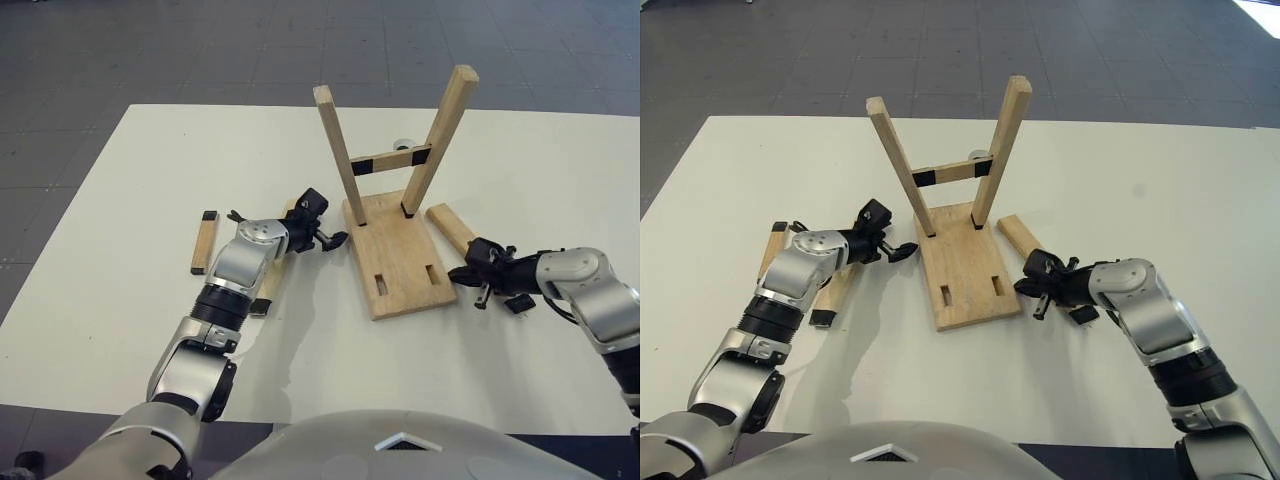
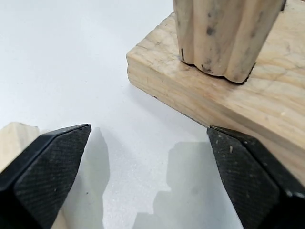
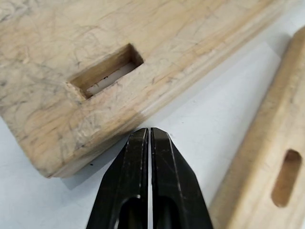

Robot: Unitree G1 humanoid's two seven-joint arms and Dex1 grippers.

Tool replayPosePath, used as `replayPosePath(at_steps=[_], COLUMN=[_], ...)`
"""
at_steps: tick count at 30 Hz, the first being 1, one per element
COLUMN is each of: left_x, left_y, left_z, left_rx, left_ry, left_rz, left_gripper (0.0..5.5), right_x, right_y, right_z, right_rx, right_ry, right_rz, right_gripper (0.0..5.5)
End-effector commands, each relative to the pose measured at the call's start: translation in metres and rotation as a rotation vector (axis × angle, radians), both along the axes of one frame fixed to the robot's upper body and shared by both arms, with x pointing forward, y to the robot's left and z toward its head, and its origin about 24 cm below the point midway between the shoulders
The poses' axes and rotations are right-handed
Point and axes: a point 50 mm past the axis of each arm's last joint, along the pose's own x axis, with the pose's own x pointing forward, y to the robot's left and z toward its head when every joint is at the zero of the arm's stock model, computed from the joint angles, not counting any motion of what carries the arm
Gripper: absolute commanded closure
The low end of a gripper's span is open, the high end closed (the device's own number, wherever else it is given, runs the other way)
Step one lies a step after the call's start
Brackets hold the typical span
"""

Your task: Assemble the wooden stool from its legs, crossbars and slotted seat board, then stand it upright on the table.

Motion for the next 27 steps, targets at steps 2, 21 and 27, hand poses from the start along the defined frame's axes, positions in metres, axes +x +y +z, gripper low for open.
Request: replayPosePath(at_steps=[2,21,27], left_x=[0.003,0.074,0.077], left_y=[0.031,-0.028,-0.027], left_z=[0.018,0.237,0.210], left_rx=[0.036,-0.626,-0.571], left_ry=[-0.045,-0.413,-0.342], left_rz=[0.085,0.192,0.214], left_gripper=[0.98,2.32,2.32], right_x=[-0.004,0.000,0.000], right_y=[-0.001,0.031,0.029], right_z=[-0.001,0.019,0.017], right_rx=[-0.015,0.111,0.101], right_ry=[0.024,-0.043,-0.043], right_rz=[0.000,-0.036,-0.048], right_gripper=[5.40,5.40,5.40])
